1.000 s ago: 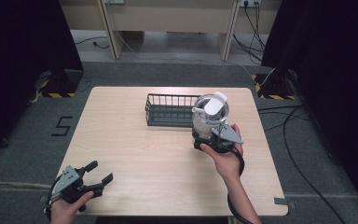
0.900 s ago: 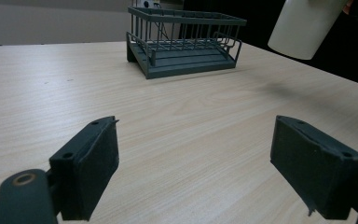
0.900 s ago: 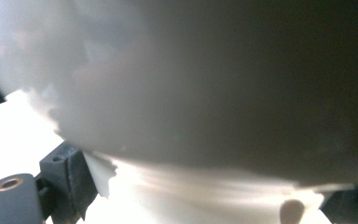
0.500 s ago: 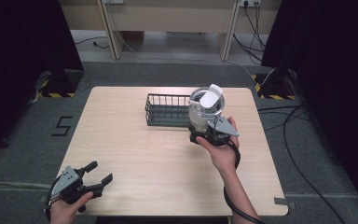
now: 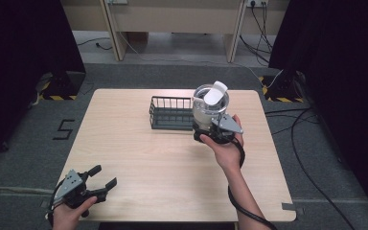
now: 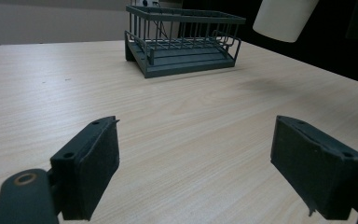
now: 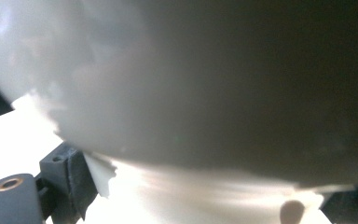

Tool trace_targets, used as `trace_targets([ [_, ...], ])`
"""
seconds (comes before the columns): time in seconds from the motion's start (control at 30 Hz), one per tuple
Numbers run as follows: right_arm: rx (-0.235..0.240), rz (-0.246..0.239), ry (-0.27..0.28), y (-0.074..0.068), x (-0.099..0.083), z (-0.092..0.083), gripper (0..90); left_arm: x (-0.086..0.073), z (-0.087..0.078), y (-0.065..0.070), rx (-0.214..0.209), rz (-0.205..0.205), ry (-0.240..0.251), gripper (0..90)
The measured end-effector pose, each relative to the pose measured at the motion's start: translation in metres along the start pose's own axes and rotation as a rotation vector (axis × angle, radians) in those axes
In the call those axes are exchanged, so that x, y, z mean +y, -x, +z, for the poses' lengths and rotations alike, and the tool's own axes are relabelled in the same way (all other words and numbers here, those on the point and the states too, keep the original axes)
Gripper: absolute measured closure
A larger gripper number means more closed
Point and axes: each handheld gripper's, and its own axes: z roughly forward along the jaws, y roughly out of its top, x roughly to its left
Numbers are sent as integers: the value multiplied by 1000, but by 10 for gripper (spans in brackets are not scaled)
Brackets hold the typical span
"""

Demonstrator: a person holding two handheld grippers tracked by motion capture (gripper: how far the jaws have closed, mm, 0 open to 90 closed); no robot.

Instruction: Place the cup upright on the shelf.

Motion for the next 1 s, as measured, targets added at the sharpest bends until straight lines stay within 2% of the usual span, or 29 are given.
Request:
trace_targets([
  [1.0,12,3,13,-5,25,26,112,0,0,0,-6,-3,4,146],
])
